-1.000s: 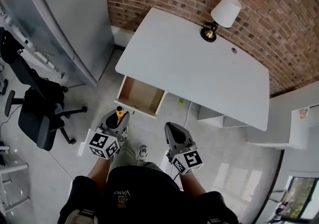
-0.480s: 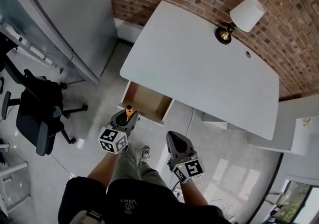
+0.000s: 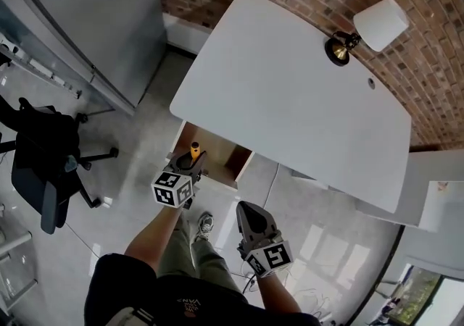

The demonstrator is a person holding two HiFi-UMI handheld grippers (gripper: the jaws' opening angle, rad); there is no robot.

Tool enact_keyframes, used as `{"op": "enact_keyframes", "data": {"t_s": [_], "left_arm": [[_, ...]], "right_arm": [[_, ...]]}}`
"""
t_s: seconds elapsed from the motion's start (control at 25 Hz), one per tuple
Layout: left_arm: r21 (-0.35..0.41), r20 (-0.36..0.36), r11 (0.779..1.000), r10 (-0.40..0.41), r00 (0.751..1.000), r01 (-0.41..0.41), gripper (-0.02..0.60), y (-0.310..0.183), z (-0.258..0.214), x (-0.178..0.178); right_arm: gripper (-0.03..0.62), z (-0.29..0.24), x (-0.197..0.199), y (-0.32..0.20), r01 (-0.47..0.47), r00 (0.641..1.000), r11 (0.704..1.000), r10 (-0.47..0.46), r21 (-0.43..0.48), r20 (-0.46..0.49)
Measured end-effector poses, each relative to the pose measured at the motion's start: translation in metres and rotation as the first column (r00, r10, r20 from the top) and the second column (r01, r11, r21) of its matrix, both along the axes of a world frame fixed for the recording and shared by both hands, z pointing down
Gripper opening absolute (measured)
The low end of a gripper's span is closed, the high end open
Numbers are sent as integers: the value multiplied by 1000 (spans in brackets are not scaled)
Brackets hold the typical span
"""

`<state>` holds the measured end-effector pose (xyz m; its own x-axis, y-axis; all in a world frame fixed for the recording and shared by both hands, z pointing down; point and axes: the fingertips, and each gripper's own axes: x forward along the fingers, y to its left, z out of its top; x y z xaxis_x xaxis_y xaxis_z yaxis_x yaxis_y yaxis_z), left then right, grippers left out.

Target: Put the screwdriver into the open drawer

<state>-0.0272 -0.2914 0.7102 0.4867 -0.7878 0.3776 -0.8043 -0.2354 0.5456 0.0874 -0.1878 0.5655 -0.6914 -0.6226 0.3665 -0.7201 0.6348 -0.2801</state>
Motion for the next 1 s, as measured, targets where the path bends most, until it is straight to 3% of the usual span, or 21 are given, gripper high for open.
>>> {"op": "enact_keyframes", "data": {"t_s": [0.4, 0.6, 1.0], "left_arm": [[-105, -50, 994, -25, 998, 20, 110, -37, 72, -5], [-186, -65, 982, -27, 998, 14, 110, -49, 104, 1], [-285, -111, 956, -112, 988, 76, 110, -76, 142, -5]], "right_arm": [[-3, 27, -16, -11, 20, 1000, 1000, -20, -14, 9], [-3, 41, -16, -17, 18, 1000, 999, -18, -34, 3], [-3, 61, -19, -24, 19, 1000, 998, -19, -68, 0]]}}
